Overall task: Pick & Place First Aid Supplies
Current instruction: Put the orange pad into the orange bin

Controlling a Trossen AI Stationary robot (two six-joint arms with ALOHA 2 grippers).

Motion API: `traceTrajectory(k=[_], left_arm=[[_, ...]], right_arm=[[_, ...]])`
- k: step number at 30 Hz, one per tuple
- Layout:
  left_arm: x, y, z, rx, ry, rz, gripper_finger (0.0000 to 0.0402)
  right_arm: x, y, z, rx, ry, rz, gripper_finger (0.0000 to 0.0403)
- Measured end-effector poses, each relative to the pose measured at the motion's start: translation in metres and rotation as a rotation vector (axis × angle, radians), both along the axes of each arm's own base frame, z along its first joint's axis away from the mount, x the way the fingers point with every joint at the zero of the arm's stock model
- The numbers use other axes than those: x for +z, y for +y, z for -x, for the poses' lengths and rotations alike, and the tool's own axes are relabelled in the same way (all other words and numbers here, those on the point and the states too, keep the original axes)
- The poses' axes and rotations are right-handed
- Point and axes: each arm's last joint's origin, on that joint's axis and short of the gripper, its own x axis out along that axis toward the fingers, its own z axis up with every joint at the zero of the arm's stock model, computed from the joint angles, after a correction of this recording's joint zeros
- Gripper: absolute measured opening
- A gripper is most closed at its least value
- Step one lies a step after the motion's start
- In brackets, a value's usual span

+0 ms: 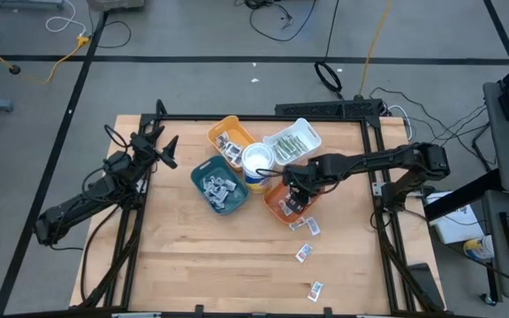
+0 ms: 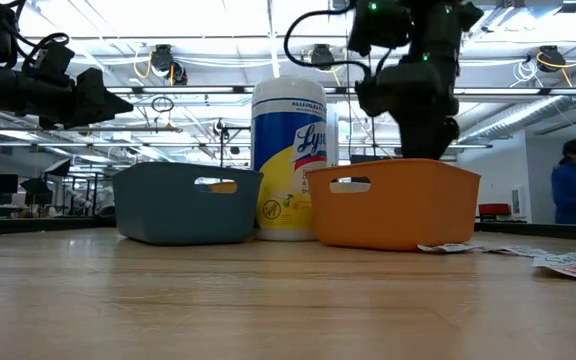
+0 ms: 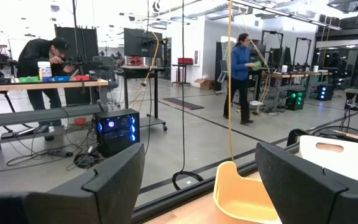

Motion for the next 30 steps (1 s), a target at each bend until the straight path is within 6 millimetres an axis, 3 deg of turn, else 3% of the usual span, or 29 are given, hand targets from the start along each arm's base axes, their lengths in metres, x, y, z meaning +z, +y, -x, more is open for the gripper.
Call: traceTrajectory(k=[8,14,23,30], left_arm=[[0.0,0.0,0.0,0.0,0.0,0.0,0.0308],[0.0,0.0,0.0,0.0,0.0,0.0,0.0308],[0.0,0.0,0.0,0.0,0.0,0.0,0.0308],[0.0,0.0,0.0,0.0,0.0,0.0,0.0308]], right_arm=[[0.02,0.005,0.003,0.196,0.053,-0.143,0.0159],[0.021,0.017,0.007,0.291,0.09,-0.155,0.015],[0.023,0.083,0.009,0.664,0.01,-0.082,0.0149],[0.028,0.149,0.023,0.934,-0.1,-0.022,0.0148]])
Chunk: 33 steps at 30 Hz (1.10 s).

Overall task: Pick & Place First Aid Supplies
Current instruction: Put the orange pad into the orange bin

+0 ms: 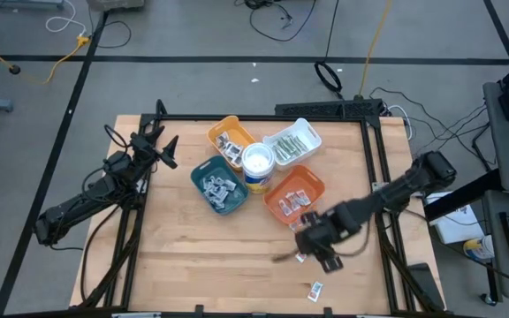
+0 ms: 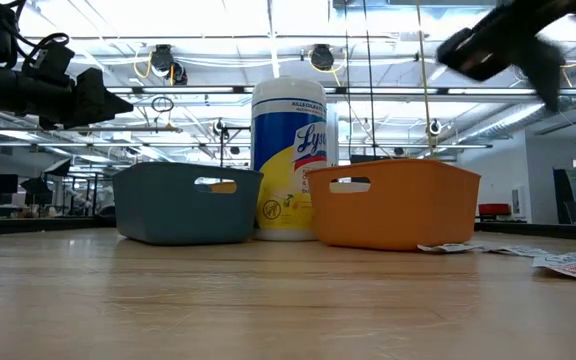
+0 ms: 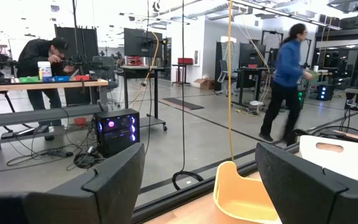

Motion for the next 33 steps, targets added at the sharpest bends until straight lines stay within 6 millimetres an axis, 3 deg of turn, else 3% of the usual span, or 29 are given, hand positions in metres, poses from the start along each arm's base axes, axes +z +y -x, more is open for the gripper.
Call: traceTrajectory(k=[6,11,20,33], left_arm=[[0.0,0.0,0.0,0.0,0.0,0.0,0.0308],[0.0,0.0,0.0,0.0,0.0,0.0,0.0308],[0.0,0.0,0.0,0.0,0.0,0.0,0.0308],[0.0,0.0,0.0,0.0,0.0,0.0,0.0308]], right_arm=[[0.003,0.046,0.02,0.256,-0.102,-0.021,0.0149],[0.004,0.07,0.035,0.368,-0.176,0.021,0.0146],[0.0,0.092,0.048,0.404,-0.223,0.045,0.0145],[-0.05,0.11,0.037,0.418,-0.099,0.119,0.0144]])
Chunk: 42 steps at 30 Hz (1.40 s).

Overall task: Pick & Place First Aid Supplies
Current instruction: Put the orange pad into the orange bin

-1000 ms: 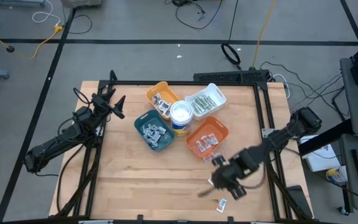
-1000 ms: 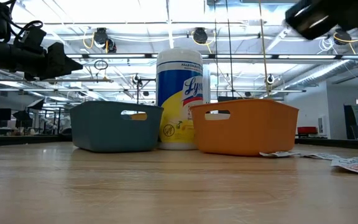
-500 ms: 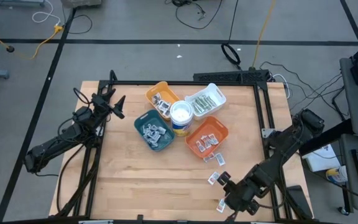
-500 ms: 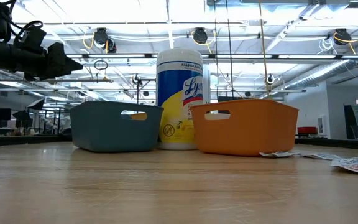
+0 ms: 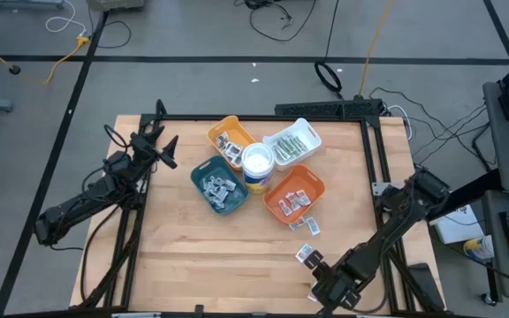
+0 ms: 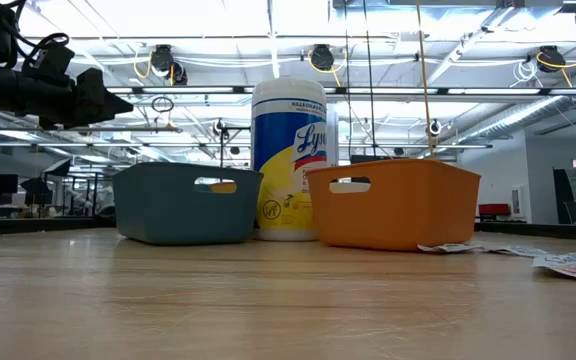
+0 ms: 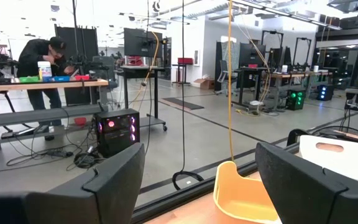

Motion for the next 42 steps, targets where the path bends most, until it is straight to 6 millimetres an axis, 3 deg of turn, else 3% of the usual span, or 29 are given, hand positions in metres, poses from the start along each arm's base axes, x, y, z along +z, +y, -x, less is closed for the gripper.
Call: traceTrajectory(k=[7,13,31,37,42], left_arm=[[0.0,0.0,0.0,0.0,0.0,0.0,0.0308],[0.0,0.0,0.0,0.0,0.0,0.0,0.0308],[0.0,0.0,0.0,0.0,0.0,0.0,0.0308],[0.0,0.0,0.0,0.0,0.0,0.0,0.0308],[0.0,0.0,0.0,0.0,0.0,0.0,0.0308]], right_arm=[[-0.03,0.008,-0.005,-0.003,0.032,0.069,0.014],[-0.043,0.009,-0.007,-0.019,0.037,0.109,0.0139],[-0.042,0.018,-0.011,-0.037,0.041,-0.02,0.0072],[-0.042,0.019,-0.012,-0.035,0.033,-0.029,0.001],[-0.042,0.019,-0.012,-0.082,0.044,-0.033,0.0003]])
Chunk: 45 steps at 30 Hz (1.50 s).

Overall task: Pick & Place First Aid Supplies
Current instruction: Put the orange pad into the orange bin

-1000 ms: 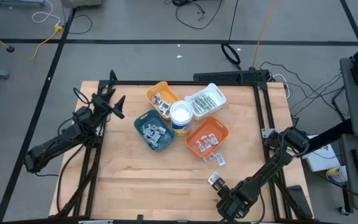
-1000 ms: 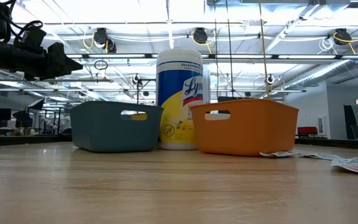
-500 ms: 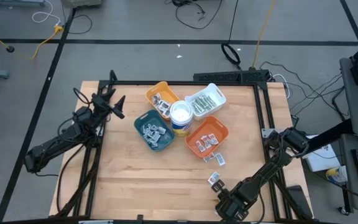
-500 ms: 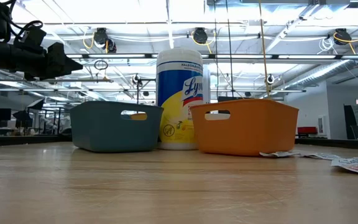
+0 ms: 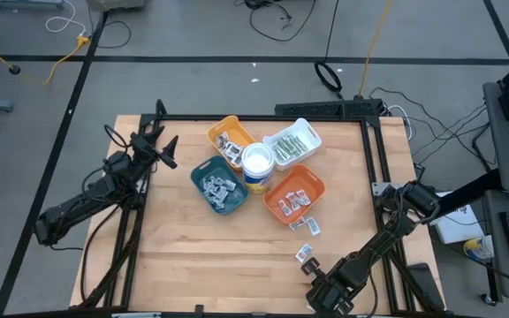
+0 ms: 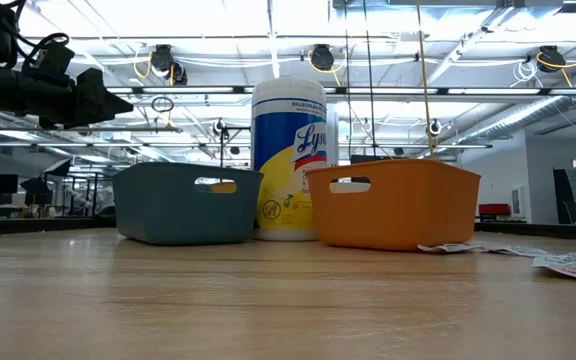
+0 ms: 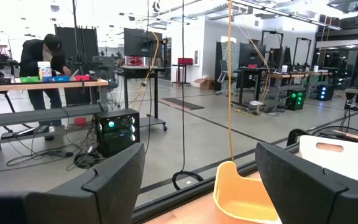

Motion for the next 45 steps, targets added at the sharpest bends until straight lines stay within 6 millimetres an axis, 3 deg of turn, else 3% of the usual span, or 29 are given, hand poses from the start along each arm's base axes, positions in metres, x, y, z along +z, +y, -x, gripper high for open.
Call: traceTrajectory(k=[8,20,33,38,45], left_arm=[[0.0,0.0,0.0,0.0,0.0,0.0,0.0308],[0.0,0.0,0.0,0.0,0.0,0.0,0.0308],[0.0,0.0,0.0,0.0,0.0,0.0,0.0308],[0.0,0.0,0.0,0.0,0.0,0.0,0.0308],[0.0,0.0,0.0,0.0,0.0,0.0,0.0308]], right_arm=[[0.022,-0.009,0.003,-0.182,0.032,-0.042,0.0001],[0.072,-0.047,0.013,-0.849,0.073,-0.082,0.0],[0.092,-0.084,0.026,-1.379,0.16,-0.03,0.0],[0.099,-0.11,0.02,-1.482,0.158,0.0,0.0],[0.103,-0.164,-0.005,-1.537,0.15,0.022,0.0]])
